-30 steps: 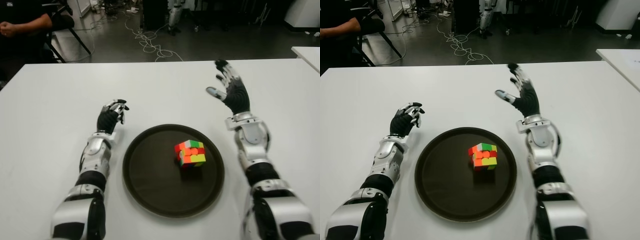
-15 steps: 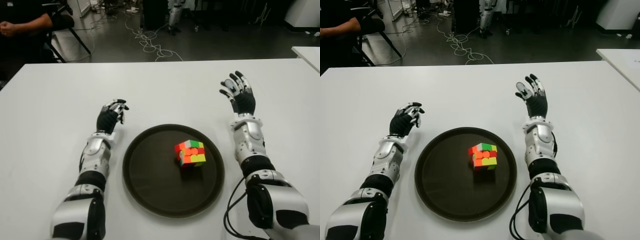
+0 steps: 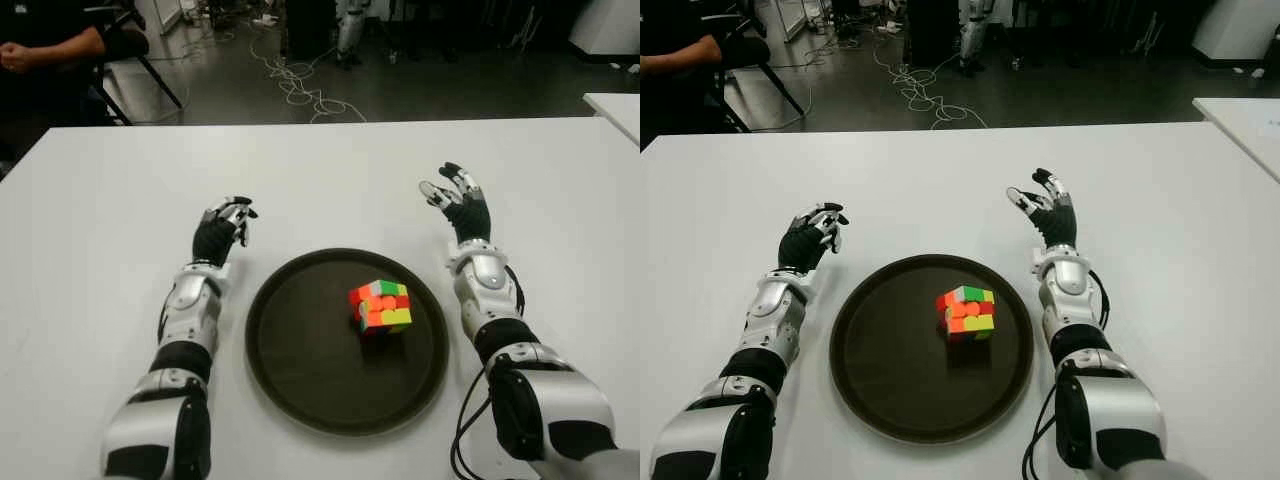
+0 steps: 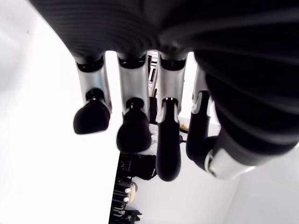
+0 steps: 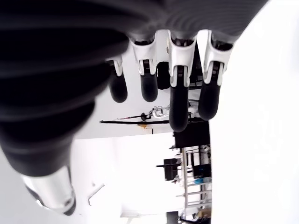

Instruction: Pick up the Rubik's Cube and put it in the plate

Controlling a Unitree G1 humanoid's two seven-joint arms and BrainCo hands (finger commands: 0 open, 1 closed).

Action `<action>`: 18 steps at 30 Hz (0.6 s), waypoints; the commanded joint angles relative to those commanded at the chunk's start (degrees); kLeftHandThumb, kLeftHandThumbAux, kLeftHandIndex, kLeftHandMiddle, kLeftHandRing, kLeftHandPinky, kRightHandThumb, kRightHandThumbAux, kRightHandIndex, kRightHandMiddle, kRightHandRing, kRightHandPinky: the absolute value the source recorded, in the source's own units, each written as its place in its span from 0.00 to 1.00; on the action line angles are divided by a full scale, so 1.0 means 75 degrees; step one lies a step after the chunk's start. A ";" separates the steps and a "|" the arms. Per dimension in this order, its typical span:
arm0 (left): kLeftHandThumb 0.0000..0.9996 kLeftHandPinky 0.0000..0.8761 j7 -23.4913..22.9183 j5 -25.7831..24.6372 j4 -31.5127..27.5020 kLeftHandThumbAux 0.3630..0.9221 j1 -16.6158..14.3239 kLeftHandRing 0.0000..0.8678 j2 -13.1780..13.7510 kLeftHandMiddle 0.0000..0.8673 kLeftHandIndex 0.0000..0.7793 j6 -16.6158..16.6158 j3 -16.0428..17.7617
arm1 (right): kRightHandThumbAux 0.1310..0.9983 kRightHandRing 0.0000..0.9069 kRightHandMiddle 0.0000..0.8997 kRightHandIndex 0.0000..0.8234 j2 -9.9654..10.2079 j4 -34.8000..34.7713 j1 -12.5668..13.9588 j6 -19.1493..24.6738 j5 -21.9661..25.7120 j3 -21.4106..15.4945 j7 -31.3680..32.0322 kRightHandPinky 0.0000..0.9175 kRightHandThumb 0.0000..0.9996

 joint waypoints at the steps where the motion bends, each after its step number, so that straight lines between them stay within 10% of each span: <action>1: 0.86 0.90 0.0004 0.0003 -0.0018 0.52 0.0010 0.88 -0.0001 0.65 0.55 0.0009 -0.0004 | 0.69 0.36 0.31 0.24 0.0006 -0.0022 0.0017 -0.0064 -0.0032 0.0010 -0.0016 0.36 0.11; 18: 0.86 0.90 0.0116 0.0111 -0.0212 0.52 0.0125 0.88 0.0007 0.65 0.56 -0.0241 -0.0047 | 0.69 0.38 0.32 0.24 0.0034 -0.0089 0.0155 -0.0810 -0.0163 0.0029 0.0044 0.39 0.11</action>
